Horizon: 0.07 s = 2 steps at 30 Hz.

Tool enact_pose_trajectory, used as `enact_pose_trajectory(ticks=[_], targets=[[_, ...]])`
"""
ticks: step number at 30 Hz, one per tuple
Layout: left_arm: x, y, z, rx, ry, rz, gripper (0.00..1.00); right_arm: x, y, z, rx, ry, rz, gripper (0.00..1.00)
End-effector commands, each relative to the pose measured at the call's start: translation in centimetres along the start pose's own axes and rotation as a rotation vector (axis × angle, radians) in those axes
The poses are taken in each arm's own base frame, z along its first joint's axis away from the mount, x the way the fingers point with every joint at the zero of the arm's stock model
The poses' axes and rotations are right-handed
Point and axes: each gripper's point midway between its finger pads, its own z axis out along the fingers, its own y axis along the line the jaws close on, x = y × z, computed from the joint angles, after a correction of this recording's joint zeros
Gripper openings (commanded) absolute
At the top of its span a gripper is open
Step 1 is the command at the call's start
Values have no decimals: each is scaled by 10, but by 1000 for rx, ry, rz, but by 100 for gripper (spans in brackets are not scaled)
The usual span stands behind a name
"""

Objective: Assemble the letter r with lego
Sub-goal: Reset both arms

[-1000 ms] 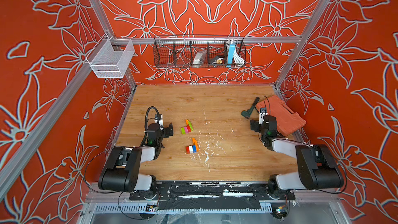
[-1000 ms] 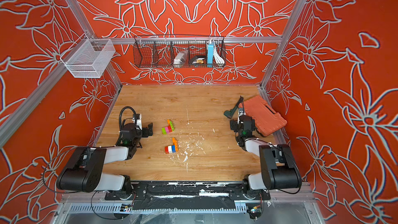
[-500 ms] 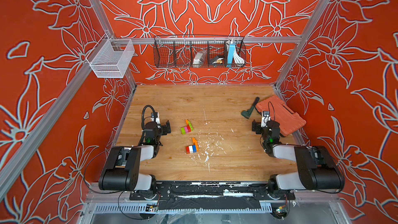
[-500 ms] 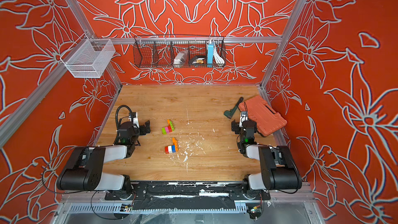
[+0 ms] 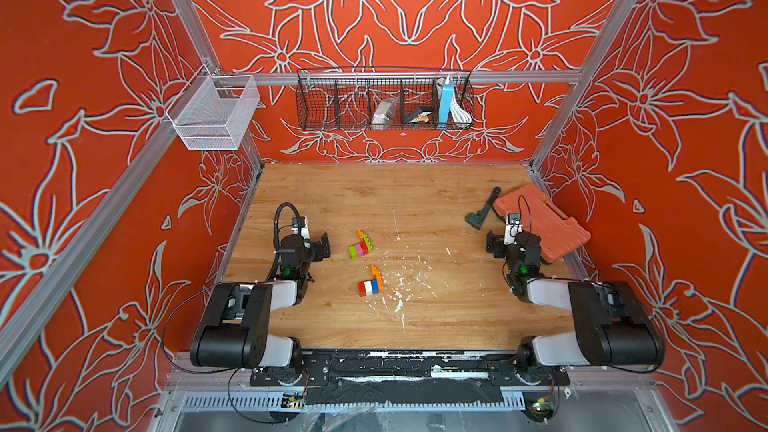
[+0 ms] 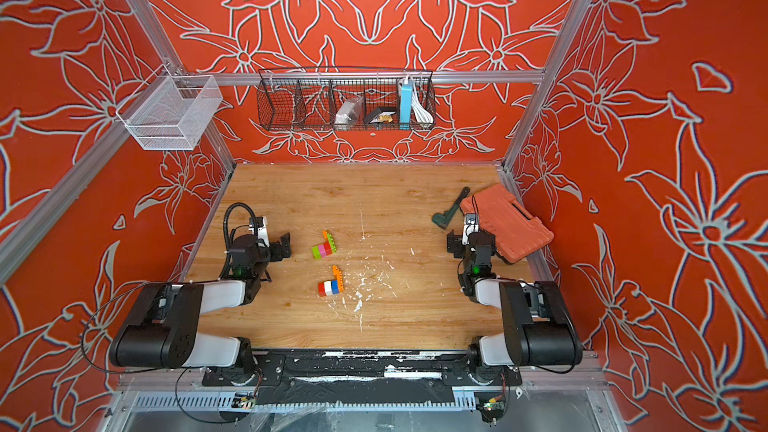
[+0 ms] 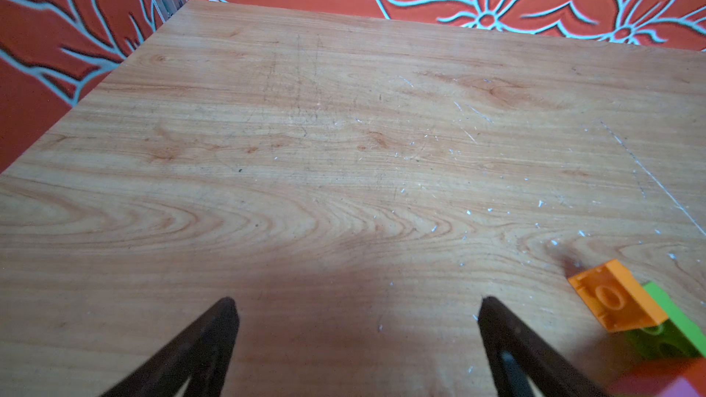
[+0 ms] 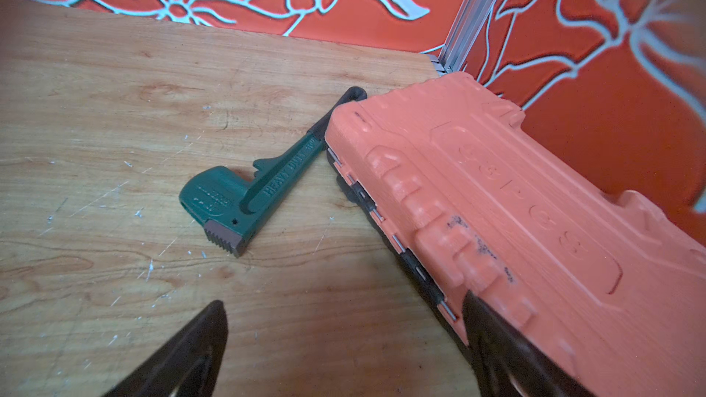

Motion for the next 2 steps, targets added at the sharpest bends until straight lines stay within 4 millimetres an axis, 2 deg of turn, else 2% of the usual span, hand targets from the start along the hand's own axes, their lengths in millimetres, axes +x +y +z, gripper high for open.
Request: enact_pose_trajectory(ticks=[1,2], targets=[[-7,-1,1,7,-16,1,99,-3,0,2,-7,-3,10,98],[-6,-1,1,9,-15,0,99,-3,0,2,-6,-4,7,98]])
